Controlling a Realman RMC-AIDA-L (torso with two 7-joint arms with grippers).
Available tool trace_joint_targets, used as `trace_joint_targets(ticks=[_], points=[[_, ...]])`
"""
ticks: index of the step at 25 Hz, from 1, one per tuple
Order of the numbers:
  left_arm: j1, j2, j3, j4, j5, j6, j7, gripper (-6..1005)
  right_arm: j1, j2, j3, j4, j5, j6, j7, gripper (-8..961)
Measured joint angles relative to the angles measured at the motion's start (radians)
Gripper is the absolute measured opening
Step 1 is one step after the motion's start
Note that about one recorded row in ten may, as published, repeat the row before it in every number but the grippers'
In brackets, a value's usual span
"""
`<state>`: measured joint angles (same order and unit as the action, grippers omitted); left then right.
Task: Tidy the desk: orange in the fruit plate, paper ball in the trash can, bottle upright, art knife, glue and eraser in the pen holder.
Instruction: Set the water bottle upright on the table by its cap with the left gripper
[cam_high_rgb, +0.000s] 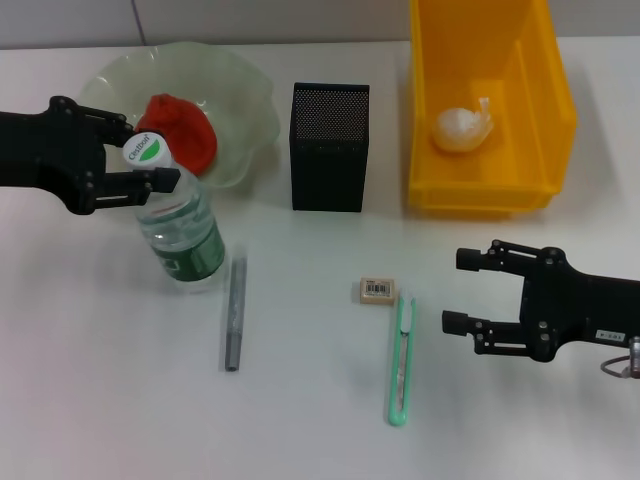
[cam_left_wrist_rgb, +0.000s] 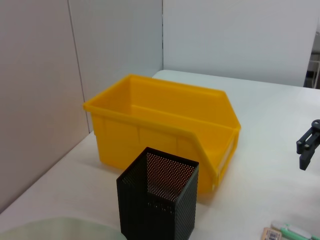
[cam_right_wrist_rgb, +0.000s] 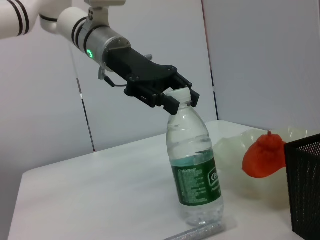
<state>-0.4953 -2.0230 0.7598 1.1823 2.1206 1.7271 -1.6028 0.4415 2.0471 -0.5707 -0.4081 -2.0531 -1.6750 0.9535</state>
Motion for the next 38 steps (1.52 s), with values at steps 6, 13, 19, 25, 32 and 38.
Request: trace_joint_targets(ticks=[6,13,19,25,32,38], points=[[0.027,0.006,-0.006,-0.003,-0.034,-0.002,0.009,447,0.005,0.003,0.000,0.000,0.000,0.000,0.000,790],[0.060,0.015,-0.124,-0.011,-0.038,0.001,0.052,447,0.006,0.004,0.000,0.000,0.000,0.000,0.000,790],[0.069,0.031,-0.163,-0.032,-0.038,-0.003,0.062,446,0.006,0.004,-0.003,0.000,0.001,0.000,0.002,790],[0.073,0.036,-0.188,-0.052,-0.038,-0.033,0.073,448,0.006,0.004,-0.003,0.000,0.001,-0.001,0.002,789],[0.068,0.038,-0.191,-0.089,-0.037,-0.080,0.087,448,0.006,0.004,-0.003,0.000,0.001,-0.001,0.002,789],[0.064,0.035,-0.183,-0.101,-0.030,-0.106,0.088,462,0.004,0.001,-0.003,0.000,0.001,-0.002,0.002,789]])
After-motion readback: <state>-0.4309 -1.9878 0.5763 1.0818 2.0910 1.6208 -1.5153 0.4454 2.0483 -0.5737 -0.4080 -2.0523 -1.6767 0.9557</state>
